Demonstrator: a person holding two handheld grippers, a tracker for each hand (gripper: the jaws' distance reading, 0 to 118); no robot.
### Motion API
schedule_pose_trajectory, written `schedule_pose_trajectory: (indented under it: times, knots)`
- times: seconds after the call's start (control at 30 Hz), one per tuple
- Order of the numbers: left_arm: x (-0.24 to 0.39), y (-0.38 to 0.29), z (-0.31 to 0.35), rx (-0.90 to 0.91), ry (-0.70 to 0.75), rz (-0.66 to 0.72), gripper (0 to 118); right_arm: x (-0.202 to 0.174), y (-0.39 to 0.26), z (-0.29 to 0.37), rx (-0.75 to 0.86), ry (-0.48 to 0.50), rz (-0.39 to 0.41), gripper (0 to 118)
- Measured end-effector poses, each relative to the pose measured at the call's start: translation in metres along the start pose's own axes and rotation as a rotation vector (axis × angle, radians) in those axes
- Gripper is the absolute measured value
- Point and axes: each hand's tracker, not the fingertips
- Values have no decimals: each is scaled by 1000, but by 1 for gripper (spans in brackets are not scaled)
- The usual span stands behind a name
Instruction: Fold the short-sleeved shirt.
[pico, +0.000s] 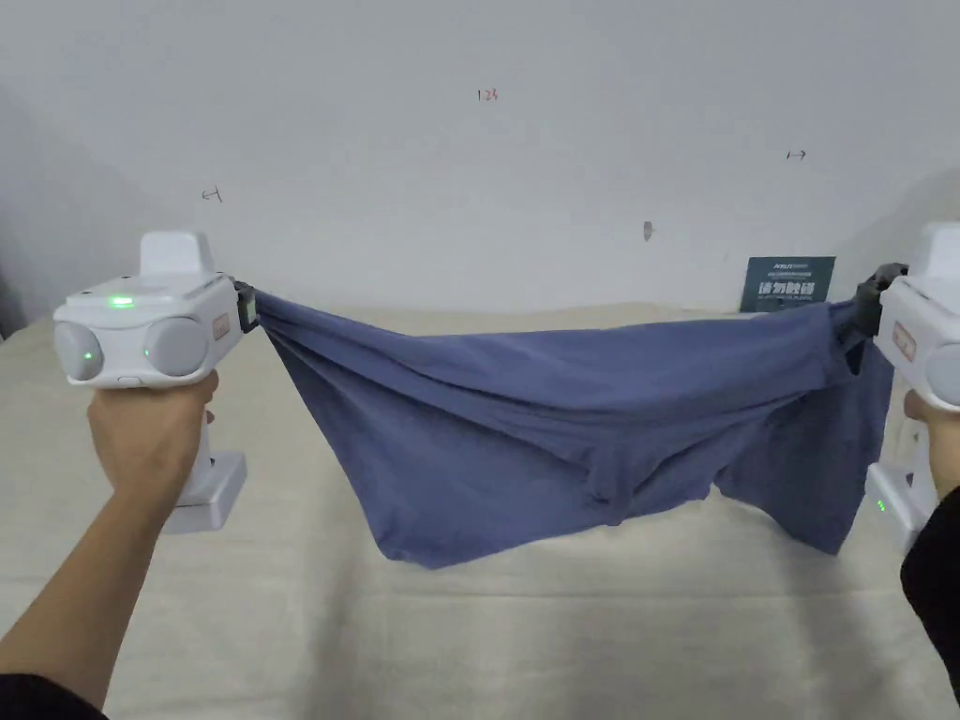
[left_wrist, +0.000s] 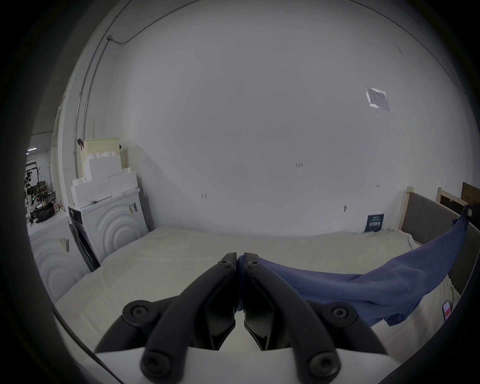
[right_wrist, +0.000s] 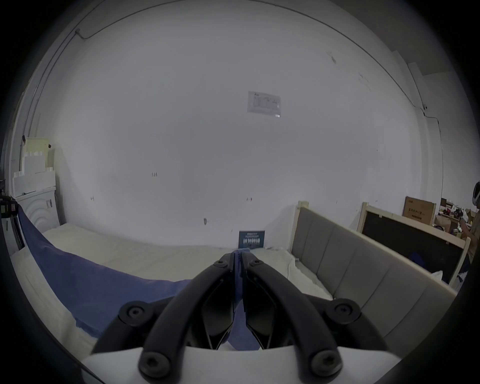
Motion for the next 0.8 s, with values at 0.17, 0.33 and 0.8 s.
schedule_pose_trajectory:
  times: [0.17, 0.33, 0.8]
  knots:
    - [-9, -60, 9, -69, -9, 26, 2, -2, -55, 18, -75, 11, -5, 3]
    - [-23, -130, 32, -164, -4, 62, 2, -1, -106, 56, -142, 20, -25, 3]
    - [-61, -274, 148, -375, 10, 121, 2, 7, -214, 191, -307, 58, -20, 3]
